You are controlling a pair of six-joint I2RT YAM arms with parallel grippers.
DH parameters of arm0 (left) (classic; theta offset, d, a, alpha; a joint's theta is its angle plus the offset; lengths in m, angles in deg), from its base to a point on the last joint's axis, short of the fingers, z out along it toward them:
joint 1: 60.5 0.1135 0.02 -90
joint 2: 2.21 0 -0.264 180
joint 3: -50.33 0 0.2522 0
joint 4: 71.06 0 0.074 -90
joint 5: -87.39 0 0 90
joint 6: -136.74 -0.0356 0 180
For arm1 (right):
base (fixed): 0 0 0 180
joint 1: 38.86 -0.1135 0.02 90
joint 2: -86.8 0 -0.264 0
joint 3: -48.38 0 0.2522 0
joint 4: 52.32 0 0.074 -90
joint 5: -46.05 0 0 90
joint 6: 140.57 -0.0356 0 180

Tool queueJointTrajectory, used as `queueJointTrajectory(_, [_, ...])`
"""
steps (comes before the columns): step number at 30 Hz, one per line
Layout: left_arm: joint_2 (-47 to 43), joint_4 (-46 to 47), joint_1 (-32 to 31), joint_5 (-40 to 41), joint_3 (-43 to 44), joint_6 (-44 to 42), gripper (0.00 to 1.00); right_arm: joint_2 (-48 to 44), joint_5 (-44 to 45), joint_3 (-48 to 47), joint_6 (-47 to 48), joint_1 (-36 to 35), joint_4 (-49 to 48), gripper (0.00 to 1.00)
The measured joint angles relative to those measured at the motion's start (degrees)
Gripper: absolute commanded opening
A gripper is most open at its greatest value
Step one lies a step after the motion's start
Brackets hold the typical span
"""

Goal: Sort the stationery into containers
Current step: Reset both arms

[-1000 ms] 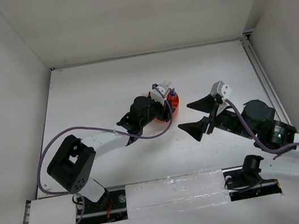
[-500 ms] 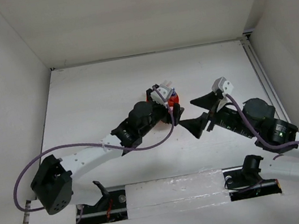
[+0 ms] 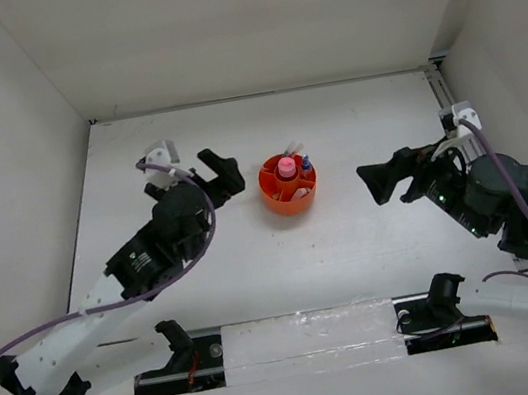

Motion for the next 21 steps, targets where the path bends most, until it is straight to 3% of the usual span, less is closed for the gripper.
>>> queueJointTrajectory(4, [-7.15,-12.98,-0.02,5.90,0.28,7.67,1.00,-0.48,4.79,-5.20,-2.64,0.00,8.11,1.00])
queueJointTrajectory(10, [-15.67,-26.16,-0.04,10.05,1.29,12.55,1.00,-4.22,8.96,-9.11,-4.37,0.00,16.33,1.00])
queueJointTrajectory(21, [-23.30,-39.52,-0.02,17.64,7.63,14.93,1.00,-8.33,12.66,-12.46,-4.85,-0.02,22.01,1.00])
